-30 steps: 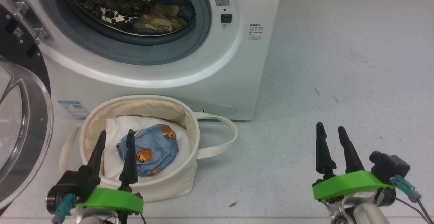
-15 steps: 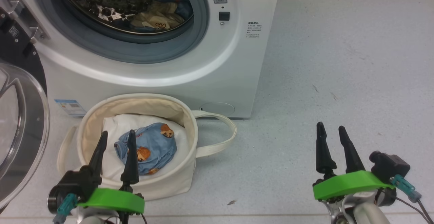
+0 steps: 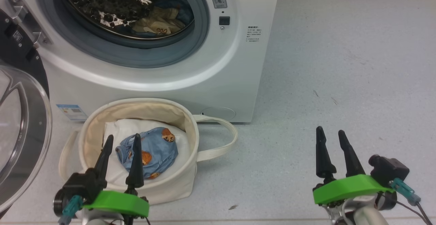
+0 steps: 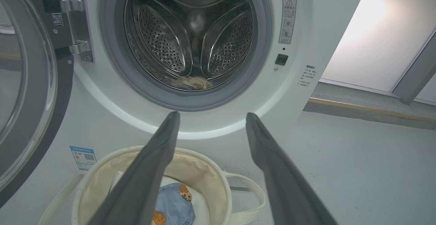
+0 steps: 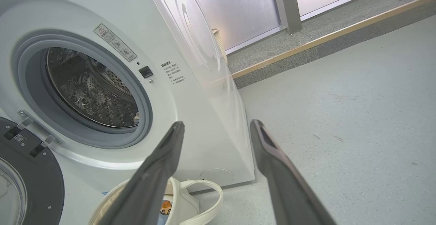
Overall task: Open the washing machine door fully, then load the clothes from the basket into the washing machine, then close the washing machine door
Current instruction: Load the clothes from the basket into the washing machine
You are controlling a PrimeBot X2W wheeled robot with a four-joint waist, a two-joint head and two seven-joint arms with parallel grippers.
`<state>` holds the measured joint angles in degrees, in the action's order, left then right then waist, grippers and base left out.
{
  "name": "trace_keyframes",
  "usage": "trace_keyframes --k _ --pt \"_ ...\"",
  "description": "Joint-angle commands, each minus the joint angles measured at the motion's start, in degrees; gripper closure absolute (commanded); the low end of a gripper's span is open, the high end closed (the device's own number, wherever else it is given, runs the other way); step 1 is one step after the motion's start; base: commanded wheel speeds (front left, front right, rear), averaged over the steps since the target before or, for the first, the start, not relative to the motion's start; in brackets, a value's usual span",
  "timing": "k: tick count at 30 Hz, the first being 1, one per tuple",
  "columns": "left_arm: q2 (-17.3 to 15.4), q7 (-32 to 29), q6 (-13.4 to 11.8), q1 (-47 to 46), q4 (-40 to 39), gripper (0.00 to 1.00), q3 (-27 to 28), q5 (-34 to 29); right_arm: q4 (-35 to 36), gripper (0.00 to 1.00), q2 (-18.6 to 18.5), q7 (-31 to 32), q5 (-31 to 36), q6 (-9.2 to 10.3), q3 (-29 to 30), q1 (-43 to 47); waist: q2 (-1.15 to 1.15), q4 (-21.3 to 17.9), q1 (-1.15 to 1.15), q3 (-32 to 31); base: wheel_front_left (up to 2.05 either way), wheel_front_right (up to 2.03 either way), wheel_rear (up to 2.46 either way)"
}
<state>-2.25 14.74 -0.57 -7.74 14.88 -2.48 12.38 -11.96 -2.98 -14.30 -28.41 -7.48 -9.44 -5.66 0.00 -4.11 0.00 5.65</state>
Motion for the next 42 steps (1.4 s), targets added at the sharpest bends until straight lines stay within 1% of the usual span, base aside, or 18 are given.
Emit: trace_keyframes --k 1,15,33,38,42 --pt "-0.6 0.3 -0.3 -1.1 -1.8 0.0 1.6 0.3 1.7 0.0 0.1 -0.7 0.3 -0.01 -1.5 -0.8 0.0 0.1 0.0 0.0 0.0 0.0 0.0" --pt "-0.6 0.3 -0.1 -0.5 -0.9 0.0 1.4 -0.2 1.3 0.0 0.1 -0.7 0.3 -0.01 -2.3 -0.6 0.0 -0.4 0.0 -0.8 0.0 0.0 0.0" --pt "-0.6 0.3 0.0 -1.9 0.2 0.0 0.9 -0.6 1.8 0.0 0.1 -0.7 0.1 -0.01 -1.9 -1.5 0.0 -0.5 0.0 2.0 0.0 0.0 0.0" --pt "-0.6 0.3 -0.7 -2.9 3.0 0.0 -0.1 -2.3 1.9 0.0 0.1 -0.7 0.2 -0.01 -1.9 -2.2 0.0 -0.6 0.0 4.3 0.0 0.0 0.0" --pt "-0.6 0.3 -1.5 -6.0 7.1 0.0 -1.6 -3.2 2.6 0.0 0.1 -0.7 1.7 -0.01 -2.2 -3.2 0.0 -0.5 0.0 8.5 0.0 0.0 0.0"
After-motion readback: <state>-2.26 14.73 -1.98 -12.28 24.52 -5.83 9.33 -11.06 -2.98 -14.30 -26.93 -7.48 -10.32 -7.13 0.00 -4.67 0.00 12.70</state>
